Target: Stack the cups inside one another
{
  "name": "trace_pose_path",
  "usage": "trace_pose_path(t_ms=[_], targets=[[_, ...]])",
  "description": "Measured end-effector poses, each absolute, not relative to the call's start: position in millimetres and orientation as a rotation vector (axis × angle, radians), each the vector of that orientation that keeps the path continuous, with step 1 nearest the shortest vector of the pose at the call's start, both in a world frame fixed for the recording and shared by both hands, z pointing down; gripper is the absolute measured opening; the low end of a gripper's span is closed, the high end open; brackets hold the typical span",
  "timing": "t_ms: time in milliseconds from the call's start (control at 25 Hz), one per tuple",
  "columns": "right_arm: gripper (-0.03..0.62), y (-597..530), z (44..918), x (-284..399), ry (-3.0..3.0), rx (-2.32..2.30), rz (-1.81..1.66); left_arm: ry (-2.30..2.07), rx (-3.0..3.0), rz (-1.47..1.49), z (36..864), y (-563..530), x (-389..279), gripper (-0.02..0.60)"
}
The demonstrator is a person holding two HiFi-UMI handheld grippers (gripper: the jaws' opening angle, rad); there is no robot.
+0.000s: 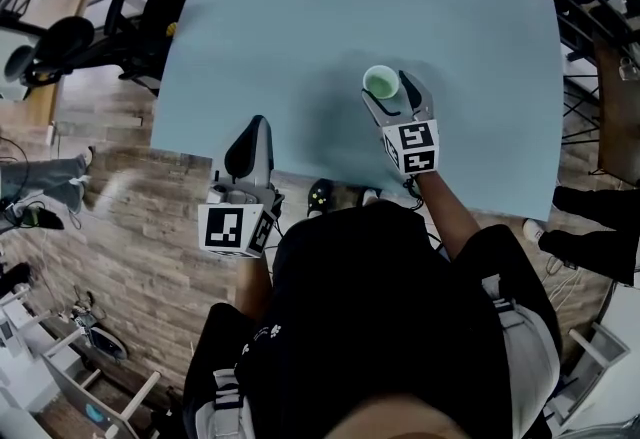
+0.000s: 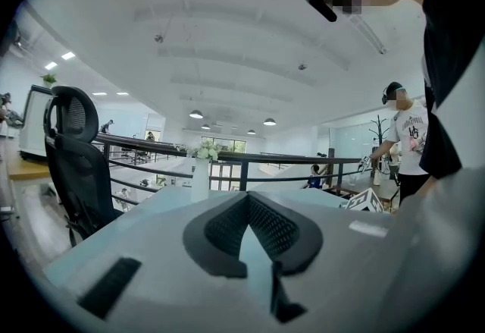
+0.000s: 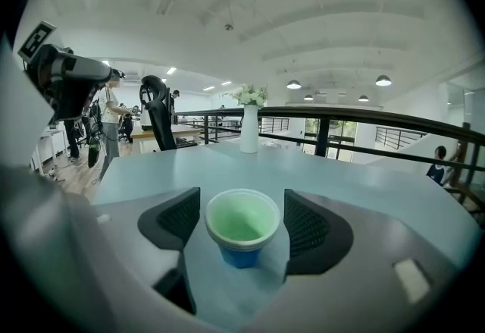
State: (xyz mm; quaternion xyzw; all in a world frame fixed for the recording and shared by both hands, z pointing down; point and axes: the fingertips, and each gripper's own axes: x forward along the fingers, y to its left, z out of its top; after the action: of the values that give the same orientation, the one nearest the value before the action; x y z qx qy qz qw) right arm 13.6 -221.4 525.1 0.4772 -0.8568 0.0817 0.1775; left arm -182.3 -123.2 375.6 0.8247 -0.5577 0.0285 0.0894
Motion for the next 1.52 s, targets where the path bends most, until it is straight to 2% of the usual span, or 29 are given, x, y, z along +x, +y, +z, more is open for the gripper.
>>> trace_pose_path(t_ms=[120,240,280,440,480,840,1520], targets=[[0.311,-220,509,14,-2.442,1.393,0.201,-1.644,2.470,0.073,374,-126,-182,-0.012],[0.216,-218,492,21,-2.450,1.466,0.173,-1.618,2.492,0.079,374,-128,-177,-0.012],[0.202,-217,486,25,-2.447,1.498,0.161,-1.607,2.497,0.086,375,-129,-175,-0.012],[0.029,-212,462,46,-2.426,1.641,0.096,-1.562,2.525,0.091,377,-133,-163,-0.012],[0.012,-211,456,49,-2.426,1.663,0.087,-1.549,2.537,0.085,376,-136,-160,-0.012],[0.012,-188,428,71,-2.428,1.725,0.087,-1.434,2.623,0.102,378,-150,-133,-0.014],[0.011,-157,391,71,-2.494,1.742,0.139,-1.285,2.704,0.108,375,-157,-102,-0.014]])
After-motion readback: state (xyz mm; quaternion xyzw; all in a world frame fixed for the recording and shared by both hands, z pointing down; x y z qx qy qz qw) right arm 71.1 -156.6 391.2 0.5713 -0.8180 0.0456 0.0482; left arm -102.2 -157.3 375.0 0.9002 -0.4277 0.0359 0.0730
